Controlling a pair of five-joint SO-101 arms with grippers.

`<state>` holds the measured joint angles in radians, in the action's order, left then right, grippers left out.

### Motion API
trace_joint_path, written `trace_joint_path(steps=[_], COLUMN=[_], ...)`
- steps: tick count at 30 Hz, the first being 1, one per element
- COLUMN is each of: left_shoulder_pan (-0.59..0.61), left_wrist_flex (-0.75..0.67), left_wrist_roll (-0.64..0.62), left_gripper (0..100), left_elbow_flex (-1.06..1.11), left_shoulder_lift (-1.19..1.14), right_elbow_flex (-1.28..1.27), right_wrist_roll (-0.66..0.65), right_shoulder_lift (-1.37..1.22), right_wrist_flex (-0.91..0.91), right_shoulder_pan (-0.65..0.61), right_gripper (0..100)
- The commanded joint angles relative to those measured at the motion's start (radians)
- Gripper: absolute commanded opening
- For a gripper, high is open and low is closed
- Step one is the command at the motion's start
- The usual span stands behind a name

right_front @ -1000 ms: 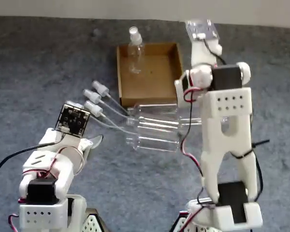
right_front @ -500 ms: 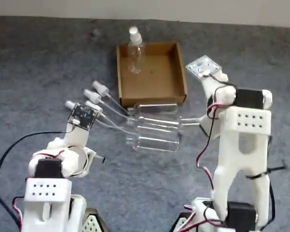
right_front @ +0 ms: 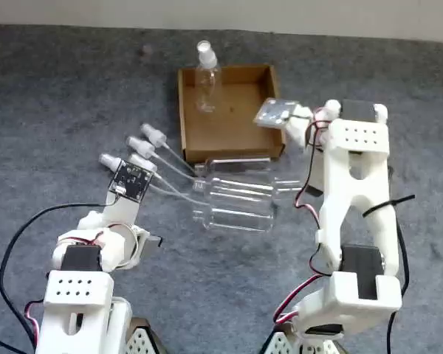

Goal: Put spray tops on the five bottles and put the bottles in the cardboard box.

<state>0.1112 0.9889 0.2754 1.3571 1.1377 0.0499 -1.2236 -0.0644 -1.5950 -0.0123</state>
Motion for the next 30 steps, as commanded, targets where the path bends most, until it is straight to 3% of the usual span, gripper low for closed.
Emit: trace_joint_path(steps=[1,14,25,30], left_shoulder_pan=[-0.001,-0.001,-0.002,-0.002], left_wrist_flex=[-0.025,-0.025,-0.025,-0.025], left_wrist_roll=[0.002,0.002,0.003,0.003], left_gripper=[25,25,25,25], left_elbow_flex=[-0.004,-0.004,-0.004,-0.004], left_shoulder_lift=[-0.004,-0.007,-0.008,-0.010], right_elbow_flex=[0.062,0.068,0.062,0.068], right_wrist_roll=[-0.068,-0.080,-0.078,0.020], right_shoulder_lift=[0.001,-0.168,-0.260,-0.260], right_wrist_flex=[0.018,0.021,0.154,0.154], right_shoulder_pan=[-0.050,-0.114,-0.045,0.031], right_gripper=[29.6,29.7,29.7,29.3])
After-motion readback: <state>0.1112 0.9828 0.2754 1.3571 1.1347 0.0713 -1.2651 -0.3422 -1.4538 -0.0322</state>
